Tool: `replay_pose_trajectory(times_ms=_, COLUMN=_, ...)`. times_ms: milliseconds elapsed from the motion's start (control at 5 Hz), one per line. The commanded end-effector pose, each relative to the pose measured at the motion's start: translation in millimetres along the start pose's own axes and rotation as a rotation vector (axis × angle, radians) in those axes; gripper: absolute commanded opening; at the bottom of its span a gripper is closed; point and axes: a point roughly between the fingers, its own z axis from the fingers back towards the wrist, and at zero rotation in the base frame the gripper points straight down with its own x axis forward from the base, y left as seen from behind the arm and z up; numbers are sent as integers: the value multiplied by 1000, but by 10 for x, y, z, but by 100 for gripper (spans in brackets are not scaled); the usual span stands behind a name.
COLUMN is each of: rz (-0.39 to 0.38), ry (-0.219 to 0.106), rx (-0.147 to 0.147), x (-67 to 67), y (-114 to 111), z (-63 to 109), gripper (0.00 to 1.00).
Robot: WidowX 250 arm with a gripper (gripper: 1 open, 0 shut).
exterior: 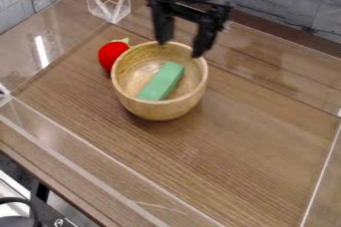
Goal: Move the red fruit to the right side of the table
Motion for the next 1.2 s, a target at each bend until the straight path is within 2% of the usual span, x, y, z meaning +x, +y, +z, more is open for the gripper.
replay_pose_trajectory(times_ms=0, rz=-2, ry=-80, rx=2, x=-34, y=360, z=148, gripper=100)
replay_pose_trajectory(times_ms=200, rz=6, ry=-103, rx=4, x=-68, y=714, z=121, gripper=100)
replay_pose_trajectory(times_ms=400, rz=35, ry=-116, rx=8, x=-41, y=982, z=58, gripper=100)
replay_pose_trajectory(times_ms=1000, rz=95, ry=-146, rx=-17, x=157, y=1183, z=-220, gripper=100)
